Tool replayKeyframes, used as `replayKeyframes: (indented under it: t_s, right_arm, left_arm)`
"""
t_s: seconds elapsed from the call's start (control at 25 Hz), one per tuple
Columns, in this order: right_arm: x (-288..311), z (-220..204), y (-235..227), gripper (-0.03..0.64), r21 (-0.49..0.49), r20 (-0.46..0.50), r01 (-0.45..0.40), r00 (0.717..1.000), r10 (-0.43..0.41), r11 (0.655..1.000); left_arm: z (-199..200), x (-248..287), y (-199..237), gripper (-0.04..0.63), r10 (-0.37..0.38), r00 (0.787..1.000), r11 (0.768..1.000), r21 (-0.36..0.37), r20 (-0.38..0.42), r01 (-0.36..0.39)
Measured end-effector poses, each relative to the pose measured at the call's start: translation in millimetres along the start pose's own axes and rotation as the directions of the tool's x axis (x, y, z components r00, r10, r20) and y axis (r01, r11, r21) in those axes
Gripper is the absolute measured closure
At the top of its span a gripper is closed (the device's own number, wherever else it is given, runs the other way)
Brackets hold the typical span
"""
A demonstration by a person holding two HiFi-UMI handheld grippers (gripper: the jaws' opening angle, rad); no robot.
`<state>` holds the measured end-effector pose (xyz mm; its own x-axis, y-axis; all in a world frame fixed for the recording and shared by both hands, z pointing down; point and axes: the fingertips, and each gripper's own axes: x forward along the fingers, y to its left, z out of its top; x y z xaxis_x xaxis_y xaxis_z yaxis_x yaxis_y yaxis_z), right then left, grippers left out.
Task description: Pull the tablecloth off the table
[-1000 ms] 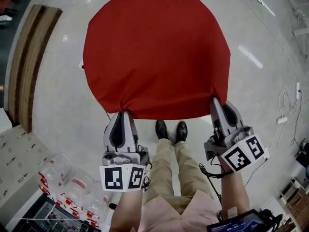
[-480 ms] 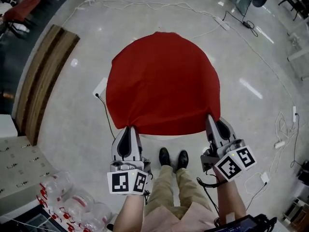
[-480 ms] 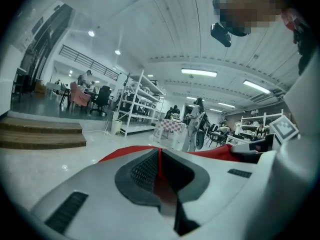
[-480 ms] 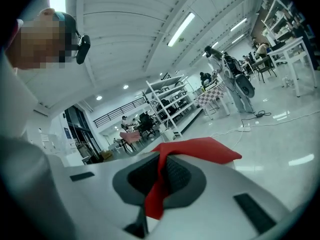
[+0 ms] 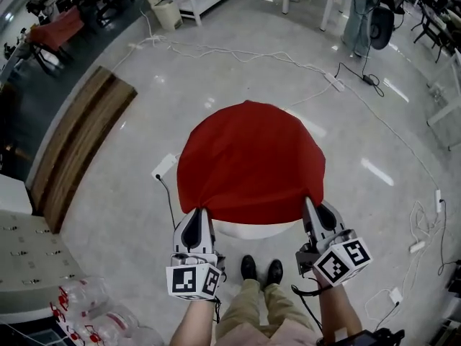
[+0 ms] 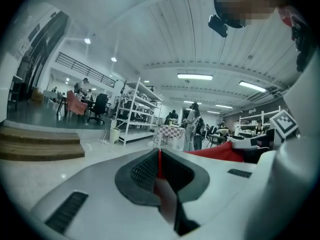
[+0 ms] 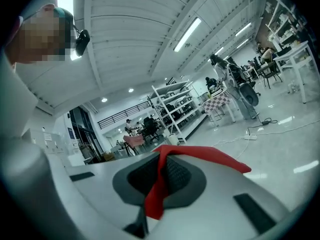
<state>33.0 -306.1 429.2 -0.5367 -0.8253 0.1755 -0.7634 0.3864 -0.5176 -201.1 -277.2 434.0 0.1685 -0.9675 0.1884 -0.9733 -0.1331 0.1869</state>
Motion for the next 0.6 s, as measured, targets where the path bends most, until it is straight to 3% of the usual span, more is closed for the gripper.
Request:
replayKeyframes:
  t_s: [0.6]
  right_arm:
    - [-7.0, 23.4, 29.4, 0.591, -0.014, 0.04, -0.031, 0.999, 0.032, 0.999]
  left_arm:
    - [40.3, -17.6, 0.7, 0.558, 0.014, 0.999, 0.999, 0.039, 0.049, -0.016]
